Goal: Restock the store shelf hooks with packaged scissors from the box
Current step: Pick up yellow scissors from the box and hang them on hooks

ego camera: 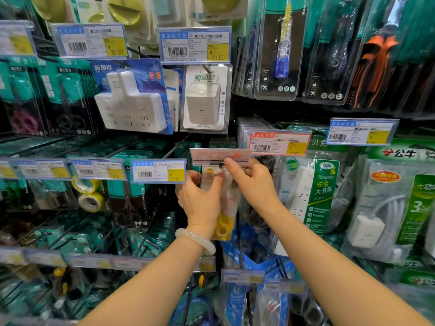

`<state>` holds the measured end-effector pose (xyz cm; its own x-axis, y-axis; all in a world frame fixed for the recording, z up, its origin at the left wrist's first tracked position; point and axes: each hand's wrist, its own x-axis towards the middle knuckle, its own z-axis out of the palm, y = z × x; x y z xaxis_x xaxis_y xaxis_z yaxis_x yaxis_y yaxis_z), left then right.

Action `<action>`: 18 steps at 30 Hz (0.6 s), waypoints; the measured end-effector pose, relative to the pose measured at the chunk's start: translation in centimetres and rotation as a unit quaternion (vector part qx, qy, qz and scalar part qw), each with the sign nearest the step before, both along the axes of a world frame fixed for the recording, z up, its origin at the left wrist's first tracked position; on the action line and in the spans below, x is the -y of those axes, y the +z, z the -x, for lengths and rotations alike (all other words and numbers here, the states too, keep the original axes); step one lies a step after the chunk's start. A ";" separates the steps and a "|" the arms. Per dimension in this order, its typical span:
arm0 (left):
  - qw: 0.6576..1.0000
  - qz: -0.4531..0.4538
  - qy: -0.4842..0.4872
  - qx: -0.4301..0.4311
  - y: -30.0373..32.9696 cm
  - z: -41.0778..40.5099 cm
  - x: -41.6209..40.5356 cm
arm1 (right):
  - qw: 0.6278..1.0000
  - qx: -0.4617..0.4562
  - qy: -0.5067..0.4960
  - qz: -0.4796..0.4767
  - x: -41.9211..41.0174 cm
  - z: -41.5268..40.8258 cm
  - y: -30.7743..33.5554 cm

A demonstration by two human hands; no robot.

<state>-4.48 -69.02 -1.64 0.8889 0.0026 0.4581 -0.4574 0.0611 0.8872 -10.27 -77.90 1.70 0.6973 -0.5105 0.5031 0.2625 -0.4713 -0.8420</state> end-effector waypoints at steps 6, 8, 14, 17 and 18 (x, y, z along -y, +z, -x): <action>0.996 0.077 -0.006 -0.034 0.1 0.1 0.6 | 1.000 -0.009 0.000 -0.011 0.0 0.0 -0.2; 0.995 0.092 -0.007 -0.044 0.1 0.2 0.7 | 1.000 -0.017 -0.012 -0.010 0.0 0.0 -0.4; 0.996 0.077 -0.052 -0.008 -0.2 -0.4 1.2 | 0.999 -0.040 -0.036 0.003 -0.1 0.4 -0.9; 0.992 0.100 -0.080 -0.020 -0.4 -0.5 1.1 | 0.998 -0.044 -0.036 -0.001 0.0 0.8 -1.0; 0.991 0.102 -0.084 -0.012 -0.6 -0.7 1.2 | 0.998 -0.045 -0.035 0.000 0.0 1.0 -1.1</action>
